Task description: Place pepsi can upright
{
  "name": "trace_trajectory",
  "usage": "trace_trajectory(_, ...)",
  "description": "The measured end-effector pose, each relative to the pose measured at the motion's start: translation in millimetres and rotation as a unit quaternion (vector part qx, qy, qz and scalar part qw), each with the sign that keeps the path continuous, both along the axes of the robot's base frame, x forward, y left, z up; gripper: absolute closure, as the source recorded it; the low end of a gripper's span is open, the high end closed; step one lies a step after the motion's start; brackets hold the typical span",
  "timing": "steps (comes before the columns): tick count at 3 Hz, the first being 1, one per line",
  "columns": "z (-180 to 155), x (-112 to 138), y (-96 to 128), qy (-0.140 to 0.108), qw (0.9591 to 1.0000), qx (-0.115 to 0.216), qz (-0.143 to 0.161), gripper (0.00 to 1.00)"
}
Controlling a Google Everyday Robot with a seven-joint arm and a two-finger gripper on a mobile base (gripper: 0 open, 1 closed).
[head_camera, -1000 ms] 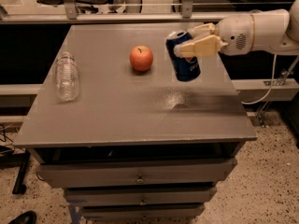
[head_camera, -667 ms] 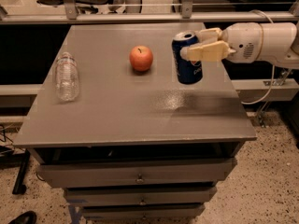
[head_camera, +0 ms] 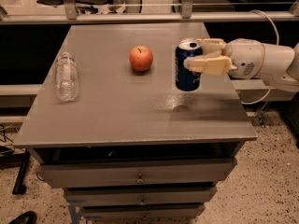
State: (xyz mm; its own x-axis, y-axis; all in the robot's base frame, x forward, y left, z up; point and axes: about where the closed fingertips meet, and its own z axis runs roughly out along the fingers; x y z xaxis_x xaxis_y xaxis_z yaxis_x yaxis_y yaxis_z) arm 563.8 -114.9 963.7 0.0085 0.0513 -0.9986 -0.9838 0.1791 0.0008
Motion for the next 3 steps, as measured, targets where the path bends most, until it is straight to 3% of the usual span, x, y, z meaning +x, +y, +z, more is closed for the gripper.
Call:
trace_trajectory(1, -8, -5, -2, -0.027, 0.9995, 0.016, -0.001, 1.00)
trace_trajectory(3, -29, -12, -7, -0.050, 0.9987, 0.010, 0.008, 1.00)
